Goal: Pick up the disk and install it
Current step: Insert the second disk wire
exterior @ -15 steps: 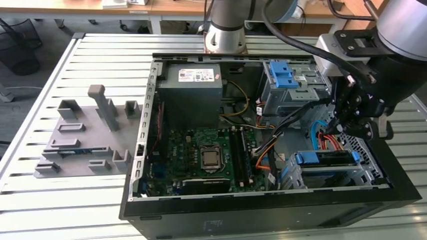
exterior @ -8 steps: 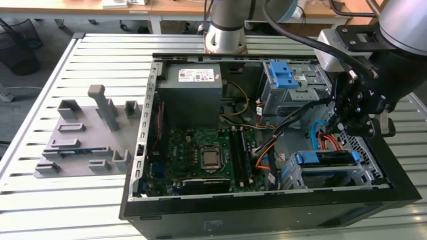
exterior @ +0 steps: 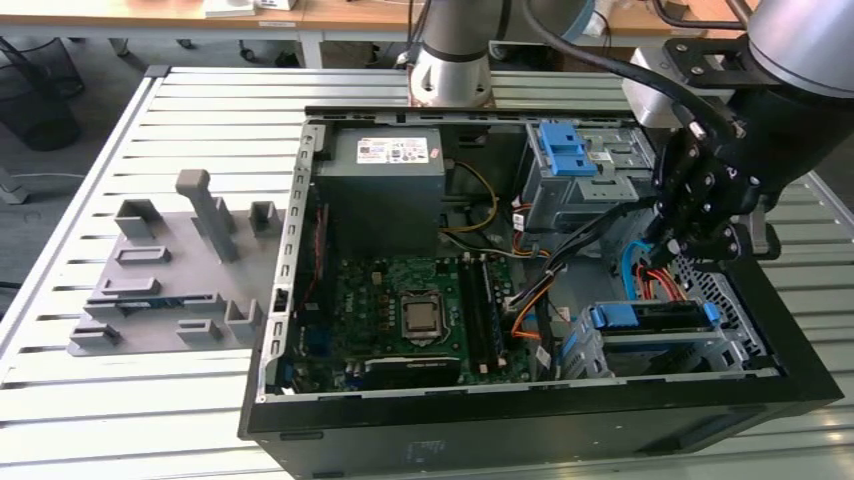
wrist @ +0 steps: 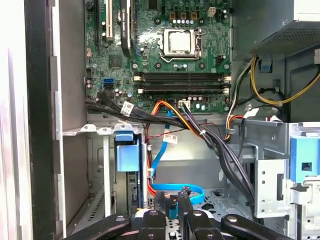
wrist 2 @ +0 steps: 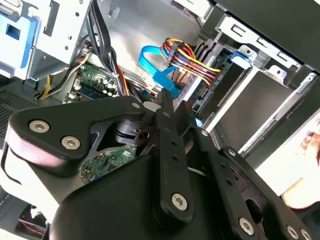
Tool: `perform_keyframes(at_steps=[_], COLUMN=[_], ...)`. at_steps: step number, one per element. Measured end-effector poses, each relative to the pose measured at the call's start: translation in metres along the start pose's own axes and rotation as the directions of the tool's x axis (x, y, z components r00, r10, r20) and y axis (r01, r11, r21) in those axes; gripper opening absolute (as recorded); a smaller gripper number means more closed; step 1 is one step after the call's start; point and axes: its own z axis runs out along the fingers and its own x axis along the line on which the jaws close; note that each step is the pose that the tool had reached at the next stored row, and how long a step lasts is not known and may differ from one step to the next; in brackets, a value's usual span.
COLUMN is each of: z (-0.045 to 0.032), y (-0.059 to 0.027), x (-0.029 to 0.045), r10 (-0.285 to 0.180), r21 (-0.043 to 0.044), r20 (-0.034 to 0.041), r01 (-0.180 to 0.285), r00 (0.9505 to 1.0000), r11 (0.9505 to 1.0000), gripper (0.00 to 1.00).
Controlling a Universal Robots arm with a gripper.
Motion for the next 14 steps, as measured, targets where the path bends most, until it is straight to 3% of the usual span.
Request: perform_keyframes(at_steps=[3,14], z=[0.0021,0.0089], y=[-0.0001,-0.0018], x=[-0.0003,0.0], r10=[0.0,0.0], r21=[-0.0037,-0.0039], r20=[0.0002,0.0], r01=[0.0,0.0], r00=[1.0,1.0], r11=[1.0,1.0], gripper=[0.25,0.25])
